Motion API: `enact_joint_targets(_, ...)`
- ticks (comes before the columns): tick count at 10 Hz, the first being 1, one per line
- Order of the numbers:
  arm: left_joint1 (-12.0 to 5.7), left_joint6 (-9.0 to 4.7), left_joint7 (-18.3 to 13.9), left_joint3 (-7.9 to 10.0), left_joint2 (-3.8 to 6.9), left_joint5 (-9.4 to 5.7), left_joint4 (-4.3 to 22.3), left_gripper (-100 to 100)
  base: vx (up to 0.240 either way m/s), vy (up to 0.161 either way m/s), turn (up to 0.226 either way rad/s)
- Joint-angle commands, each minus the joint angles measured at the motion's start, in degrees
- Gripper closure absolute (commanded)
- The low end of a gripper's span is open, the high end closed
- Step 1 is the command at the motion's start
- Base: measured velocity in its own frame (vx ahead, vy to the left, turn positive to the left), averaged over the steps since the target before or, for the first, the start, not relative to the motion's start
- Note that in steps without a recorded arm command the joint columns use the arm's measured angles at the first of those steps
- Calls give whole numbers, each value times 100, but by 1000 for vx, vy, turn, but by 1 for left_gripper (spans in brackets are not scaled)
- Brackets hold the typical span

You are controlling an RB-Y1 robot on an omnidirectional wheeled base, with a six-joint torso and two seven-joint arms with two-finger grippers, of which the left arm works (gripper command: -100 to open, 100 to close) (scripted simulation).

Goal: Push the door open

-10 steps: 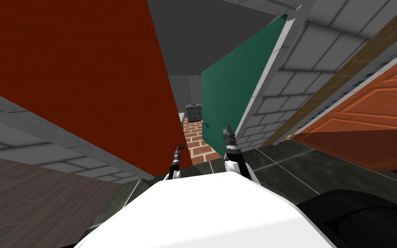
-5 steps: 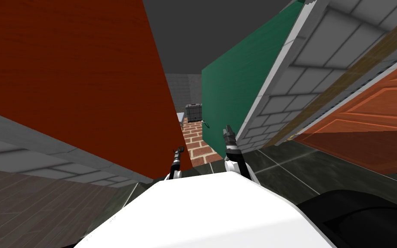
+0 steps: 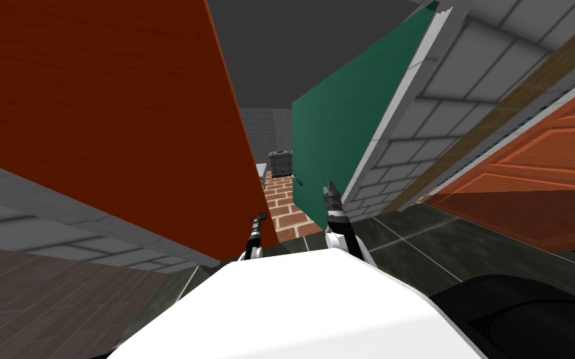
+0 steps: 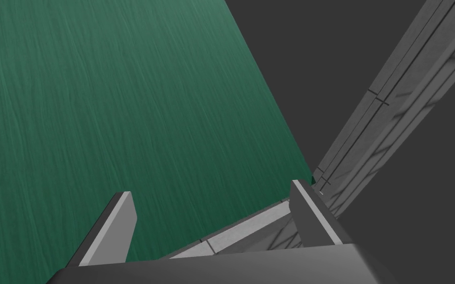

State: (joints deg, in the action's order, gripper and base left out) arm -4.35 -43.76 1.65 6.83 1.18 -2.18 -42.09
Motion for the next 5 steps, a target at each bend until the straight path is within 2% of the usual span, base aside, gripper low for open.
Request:
enact_joint_targets(1,-45,-35,39,79,89,-37,17,100,155,-41,41)
enact_joint_targets(5,-68,-47,155,251,210,-122,29,100,162,-14,48)
